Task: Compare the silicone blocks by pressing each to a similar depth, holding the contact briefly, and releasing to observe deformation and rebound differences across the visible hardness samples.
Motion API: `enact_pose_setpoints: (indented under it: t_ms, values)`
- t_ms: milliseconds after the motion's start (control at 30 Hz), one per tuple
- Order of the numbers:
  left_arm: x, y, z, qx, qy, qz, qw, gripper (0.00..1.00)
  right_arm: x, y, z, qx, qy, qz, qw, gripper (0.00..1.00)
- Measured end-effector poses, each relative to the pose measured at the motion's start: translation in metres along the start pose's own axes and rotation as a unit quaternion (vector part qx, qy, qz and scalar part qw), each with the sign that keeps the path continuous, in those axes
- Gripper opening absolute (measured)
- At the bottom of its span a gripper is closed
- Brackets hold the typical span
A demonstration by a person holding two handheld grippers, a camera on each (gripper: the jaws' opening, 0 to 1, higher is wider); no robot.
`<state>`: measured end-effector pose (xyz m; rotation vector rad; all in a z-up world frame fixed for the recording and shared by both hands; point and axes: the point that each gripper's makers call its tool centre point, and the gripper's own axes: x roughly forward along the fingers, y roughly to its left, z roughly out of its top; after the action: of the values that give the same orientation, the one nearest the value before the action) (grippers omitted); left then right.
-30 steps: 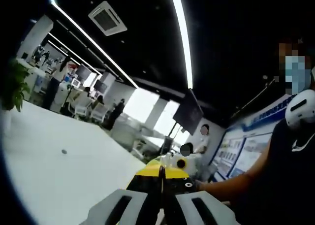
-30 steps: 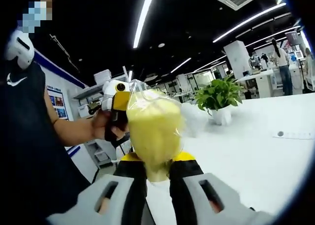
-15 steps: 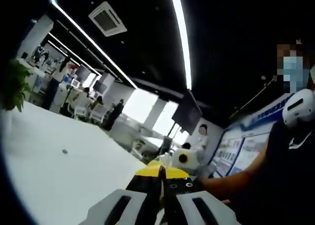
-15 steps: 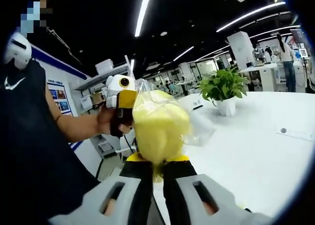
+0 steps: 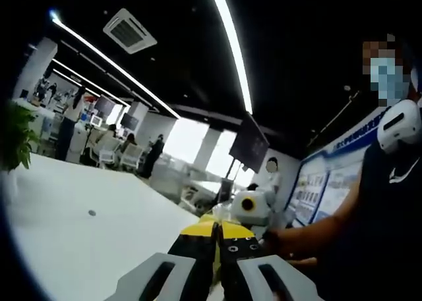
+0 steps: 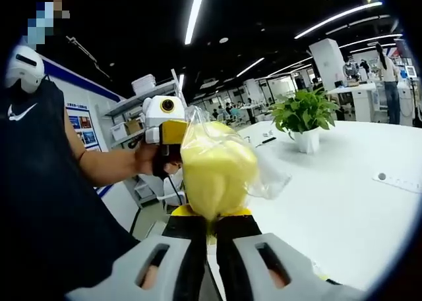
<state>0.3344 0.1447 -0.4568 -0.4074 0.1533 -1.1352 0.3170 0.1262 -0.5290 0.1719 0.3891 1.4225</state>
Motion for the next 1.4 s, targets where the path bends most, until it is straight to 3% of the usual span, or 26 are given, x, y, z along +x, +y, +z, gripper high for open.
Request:
enact_pose_setpoints:
  t_ms: [433,500,567,600,733,1267,1400]
  values:
    - [0.006,0.008,-0.013,0.006,0.022,0.004,0.9997,0.00,-0.002,-0.011,-0.010,0.005,0.000,-0.014,0.9999,0.00]
    - [0.006,0.013,-0.016,-0.007,0.025,0.013,0.9996,0.00,-0.002,-0.012,-0.013,0.007,0.003,-0.016,0.9998,0.00]
    - [0.007,0.015,-0.017,0.006,0.028,0.018,0.9994,0.00,-0.002,-0.012,-0.015,0.011,0.005,-0.015,0.9998,0.00]
    - [0.007,0.017,-0.018,0.035,0.034,0.024,0.9985,0.00,-0.001,-0.014,-0.016,0.012,0.004,-0.017,0.9998,0.00]
    - [0.006,0.021,-0.019,0.018,0.036,0.022,0.9989,0.00,0.000,-0.015,-0.017,0.034,0.005,-0.013,0.9993,0.00]
    - [0.005,0.028,-0.036,-0.032,0.039,0.032,0.9982,0.00,0.001,-0.022,-0.034,0.027,0.023,-0.020,0.9992,0.00]
    - [0.002,0.026,-0.041,-0.029,0.039,0.041,0.9980,0.00,0.003,-0.020,-0.039,0.016,0.026,-0.011,0.9995,0.00]
